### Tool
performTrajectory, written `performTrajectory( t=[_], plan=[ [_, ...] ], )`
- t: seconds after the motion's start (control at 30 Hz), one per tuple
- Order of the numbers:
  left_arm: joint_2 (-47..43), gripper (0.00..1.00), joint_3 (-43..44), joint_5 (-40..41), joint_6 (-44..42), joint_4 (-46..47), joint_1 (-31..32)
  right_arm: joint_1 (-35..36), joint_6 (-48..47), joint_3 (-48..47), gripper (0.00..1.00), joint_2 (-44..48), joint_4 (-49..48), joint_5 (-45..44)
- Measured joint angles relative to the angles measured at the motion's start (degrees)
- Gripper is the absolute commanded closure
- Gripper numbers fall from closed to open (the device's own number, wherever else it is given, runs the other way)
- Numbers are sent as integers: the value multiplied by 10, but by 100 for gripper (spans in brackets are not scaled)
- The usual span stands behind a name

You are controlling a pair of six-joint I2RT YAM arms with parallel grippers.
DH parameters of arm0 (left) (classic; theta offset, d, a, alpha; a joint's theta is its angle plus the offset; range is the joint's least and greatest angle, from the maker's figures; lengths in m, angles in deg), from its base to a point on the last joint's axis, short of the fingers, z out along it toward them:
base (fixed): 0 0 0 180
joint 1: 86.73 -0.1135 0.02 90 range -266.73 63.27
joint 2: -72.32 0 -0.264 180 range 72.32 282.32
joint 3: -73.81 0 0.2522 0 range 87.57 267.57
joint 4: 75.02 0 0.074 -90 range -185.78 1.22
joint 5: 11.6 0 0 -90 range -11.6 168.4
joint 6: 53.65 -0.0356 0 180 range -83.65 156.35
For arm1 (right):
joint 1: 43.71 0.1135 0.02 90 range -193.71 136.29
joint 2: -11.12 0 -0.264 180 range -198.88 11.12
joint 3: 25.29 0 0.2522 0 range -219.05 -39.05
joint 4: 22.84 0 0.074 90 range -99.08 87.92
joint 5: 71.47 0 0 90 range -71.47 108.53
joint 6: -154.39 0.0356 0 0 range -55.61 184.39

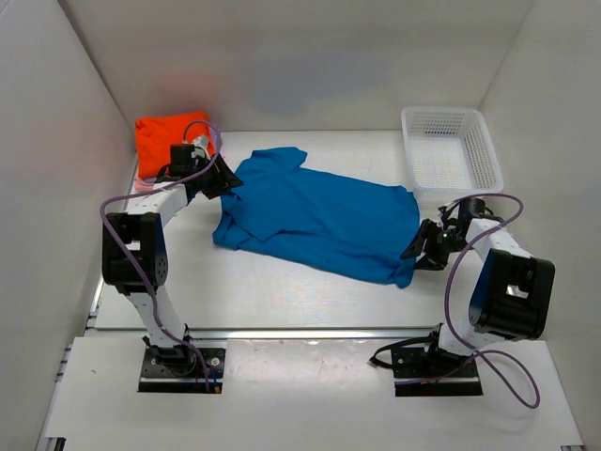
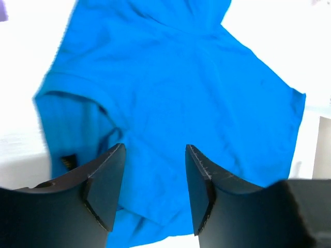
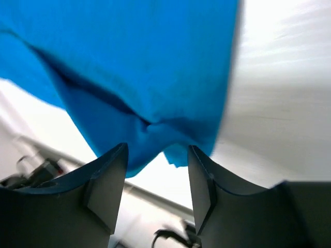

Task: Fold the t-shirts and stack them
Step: Fold the flattened tshirt in 1/3 of the way

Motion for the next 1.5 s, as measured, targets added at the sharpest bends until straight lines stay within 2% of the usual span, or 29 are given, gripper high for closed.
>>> performTrajectory(
  t=[0.07,0.17,0.27,0.43,0.57,0.7,0.8,0.97,1.1,1.13,1.17,1.2,1.23,1.3,1.5],
  plan=[
    [-1,44,-1,0,1,-5,-9,0,-4,-11,52,16,3,-33],
    [-16,44,-19,0,-6,-12,-20,6,-10,-24,52,58,5,-82],
    [-56,40,-65,2,-22,-28,-17,17,-14,-28,52,84,7,-104],
    [-131,40,-167,7,-36,-43,5,49,-12,-17,53,106,15,-115],
    [-149,39,-225,28,-41,-57,11,81,-5,15,56,134,29,-132],
    [-148,38,-233,52,-43,-63,16,111,10,44,61,153,30,-137],
    [-144,38,-233,71,-46,-62,23,136,27,65,68,153,19,-140],
    [-101,40,-214,104,-56,-70,31,166,55,81,69,121,-7,-153],
    [-71,48,-179,121,-66,-78,31,180,63,81,72,76,-26,-176],
    [-65,53,-173,125,-69,-78,30,181,65,81,73,67,-28,-184],
    [-61,66,-168,129,-71,-79,30,181,66,81,77,64,-29,-188],
    [-57,77,-166,134,-72,-79,30,181,68,81,94,64,-29,-196],
    [-54,92,-165,136,-76,-78,29,181,68,81,100,64,-29,-201],
    [-48,100,-162,139,-80,-78,26,178,66,81,100,64,-28,-214],
    [-49,100,-162,137,-83,-78,24,161,56,82,99,87,-14,-238]
  ],
)
